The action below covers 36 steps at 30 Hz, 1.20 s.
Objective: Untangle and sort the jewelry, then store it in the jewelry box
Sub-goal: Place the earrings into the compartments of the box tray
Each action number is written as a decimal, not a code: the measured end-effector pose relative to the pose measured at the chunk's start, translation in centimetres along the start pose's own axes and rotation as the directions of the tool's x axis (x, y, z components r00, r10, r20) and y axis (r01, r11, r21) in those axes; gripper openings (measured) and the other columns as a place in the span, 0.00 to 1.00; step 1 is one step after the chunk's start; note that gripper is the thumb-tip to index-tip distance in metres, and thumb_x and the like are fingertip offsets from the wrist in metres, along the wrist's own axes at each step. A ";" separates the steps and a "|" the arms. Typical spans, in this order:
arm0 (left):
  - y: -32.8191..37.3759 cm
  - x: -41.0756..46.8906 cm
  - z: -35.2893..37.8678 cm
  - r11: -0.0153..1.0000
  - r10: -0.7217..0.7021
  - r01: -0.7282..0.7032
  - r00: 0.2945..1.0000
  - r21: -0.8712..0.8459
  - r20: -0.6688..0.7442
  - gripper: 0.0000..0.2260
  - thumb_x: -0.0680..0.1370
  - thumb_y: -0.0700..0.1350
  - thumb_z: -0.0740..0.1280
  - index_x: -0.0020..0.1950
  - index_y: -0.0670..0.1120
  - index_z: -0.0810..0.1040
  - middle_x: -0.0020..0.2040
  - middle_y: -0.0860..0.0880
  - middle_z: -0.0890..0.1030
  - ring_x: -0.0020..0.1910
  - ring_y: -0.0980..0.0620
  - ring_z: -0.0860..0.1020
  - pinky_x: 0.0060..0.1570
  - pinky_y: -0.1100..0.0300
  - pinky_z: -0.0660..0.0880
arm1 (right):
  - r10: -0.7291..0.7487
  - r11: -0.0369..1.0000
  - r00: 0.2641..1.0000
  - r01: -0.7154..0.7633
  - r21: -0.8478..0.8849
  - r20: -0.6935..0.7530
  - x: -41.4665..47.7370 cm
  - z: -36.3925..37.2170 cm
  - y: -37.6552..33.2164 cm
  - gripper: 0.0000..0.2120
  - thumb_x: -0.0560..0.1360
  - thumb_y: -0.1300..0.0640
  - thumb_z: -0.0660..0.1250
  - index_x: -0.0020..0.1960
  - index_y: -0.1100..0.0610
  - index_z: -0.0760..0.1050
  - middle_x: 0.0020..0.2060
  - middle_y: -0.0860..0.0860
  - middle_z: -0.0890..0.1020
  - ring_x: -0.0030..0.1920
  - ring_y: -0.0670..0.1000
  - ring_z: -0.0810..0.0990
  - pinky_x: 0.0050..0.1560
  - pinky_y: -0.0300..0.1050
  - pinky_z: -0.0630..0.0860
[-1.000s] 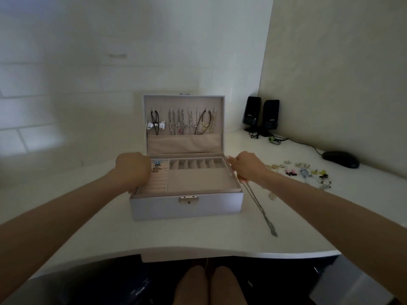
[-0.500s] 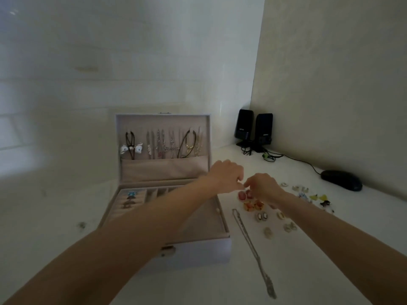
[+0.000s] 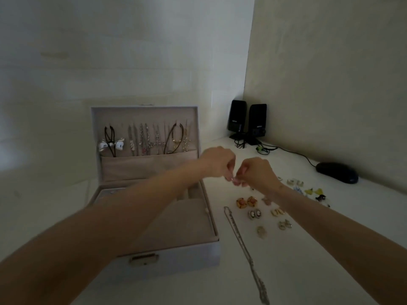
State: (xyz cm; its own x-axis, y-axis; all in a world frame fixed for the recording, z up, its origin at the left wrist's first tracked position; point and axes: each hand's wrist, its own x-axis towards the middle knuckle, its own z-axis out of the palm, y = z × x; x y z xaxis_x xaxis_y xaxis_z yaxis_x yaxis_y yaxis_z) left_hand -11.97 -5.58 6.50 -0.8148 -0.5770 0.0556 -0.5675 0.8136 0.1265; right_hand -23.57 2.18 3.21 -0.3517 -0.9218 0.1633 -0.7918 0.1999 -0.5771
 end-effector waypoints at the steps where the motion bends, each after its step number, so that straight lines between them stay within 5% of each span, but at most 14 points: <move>1: -0.6 -0.9 -1.1 1.000 -0.001 0.000 0.999 -0.017 -0.035 0.11 0.71 0.48 0.74 0.48 0.46 0.77 0.45 0.51 0.80 0.45 0.54 0.73 0.40 0.61 0.67 | -0.005 0.995 1.000 0.005 0.097 -0.007 -0.6 -0.1 -0.8 0.07 0.67 0.62 0.75 0.36 0.58 0.77 0.35 0.54 0.84 0.37 0.49 0.84 0.35 0.33 0.74; 6: -4.5 -5.1 -4.5 0.997 -0.010 0.005 0.997 -0.081 -0.071 0.10 0.70 0.43 0.75 0.40 0.49 0.74 0.36 0.56 0.75 0.38 0.57 0.72 0.37 0.63 0.68 | -0.035 0.902 0.999 0.030 0.431 0.005 -3.0 0.5 -5.5 0.07 0.66 0.62 0.77 0.36 0.60 0.79 0.33 0.55 0.84 0.33 0.47 0.83 0.36 0.34 0.76; 9: -5.9 -6.5 -4.6 1.000 0.015 -0.015 1.000 -0.006 0.016 0.09 0.71 0.42 0.73 0.42 0.50 0.74 0.37 0.57 0.74 0.40 0.56 0.73 0.40 0.61 0.69 | -0.031 0.888 0.997 -0.005 0.459 0.072 -3.8 1.1 -7.8 0.07 0.63 0.61 0.79 0.36 0.59 0.81 0.33 0.56 0.84 0.31 0.48 0.82 0.32 0.32 0.73; 15: -6.9 -6.8 -3.0 0.999 0.050 -0.051 0.979 0.001 0.200 0.08 0.73 0.34 0.69 0.51 0.42 0.79 0.45 0.49 0.79 0.44 0.52 0.75 0.45 0.60 0.71 | 0.054 0.929 0.990 -0.096 0.357 0.127 -3.8 3.2 -9.5 0.11 0.61 0.66 0.79 0.41 0.67 0.82 0.36 0.62 0.84 0.38 0.57 0.85 0.46 0.54 0.82; 21: -6.4 -6.2 -2.5 0.999 0.043 -0.036 0.959 -0.032 0.281 0.13 0.72 0.29 0.61 0.50 0.41 0.80 0.46 0.44 0.83 0.41 0.53 0.77 0.46 0.59 0.73 | 0.065 0.989 0.998 -0.068 0.129 0.027 -3.6 4.2 -9.6 0.16 0.63 0.52 0.79 0.43 0.62 0.82 0.35 0.55 0.82 0.39 0.53 0.82 0.31 0.41 0.72; 24: -6.4 -6.3 -2.5 0.999 0.043 -0.041 0.949 -0.011 0.314 0.14 0.73 0.29 0.61 0.49 0.44 0.80 0.46 0.46 0.82 0.41 0.53 0.76 0.45 0.59 0.72 | 0.063 0.992 0.998 -0.065 0.104 0.022 -3.8 4.8 -9.7 0.16 0.67 0.49 0.76 0.46 0.62 0.81 0.35 0.54 0.79 0.39 0.54 0.81 0.32 0.41 0.69; 29: -6.5 -6.6 -1.9 0.998 0.065 -0.064 0.978 -0.012 0.199 0.15 0.71 0.28 0.60 0.49 0.41 0.80 0.45 0.45 0.83 0.41 0.53 0.76 0.38 0.66 0.69 | 0.033 0.999 0.999 -0.033 0.006 0.022 -4.0 5.2 -9.8 0.18 0.66 0.51 0.76 0.50 0.61 0.79 0.42 0.55 0.81 0.46 0.56 0.81 0.38 0.43 0.72; 36: -7.0 -7.1 -1.1 0.990 0.142 -0.141 0.989 -0.025 0.049 0.14 0.71 0.31 0.63 0.38 0.50 0.75 0.36 0.54 0.75 0.37 0.54 0.73 0.40 0.60 0.71 | -0.129 0.983 0.991 0.123 -0.135 -0.039 -4.9 6.0 -9.7 0.11 0.72 0.51 0.70 0.45 0.59 0.79 0.40 0.54 0.81 0.43 0.55 0.80 0.37 0.43 0.69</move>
State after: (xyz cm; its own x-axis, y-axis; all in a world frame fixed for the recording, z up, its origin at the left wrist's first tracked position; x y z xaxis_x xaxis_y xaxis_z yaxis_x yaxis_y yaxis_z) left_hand -2.09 -7.24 6.33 -0.8922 -0.4510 0.0243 -0.4435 0.8849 0.1422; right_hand -11.18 2.81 3.16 -0.2655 -0.9264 0.2671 -0.8892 0.1283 -0.4392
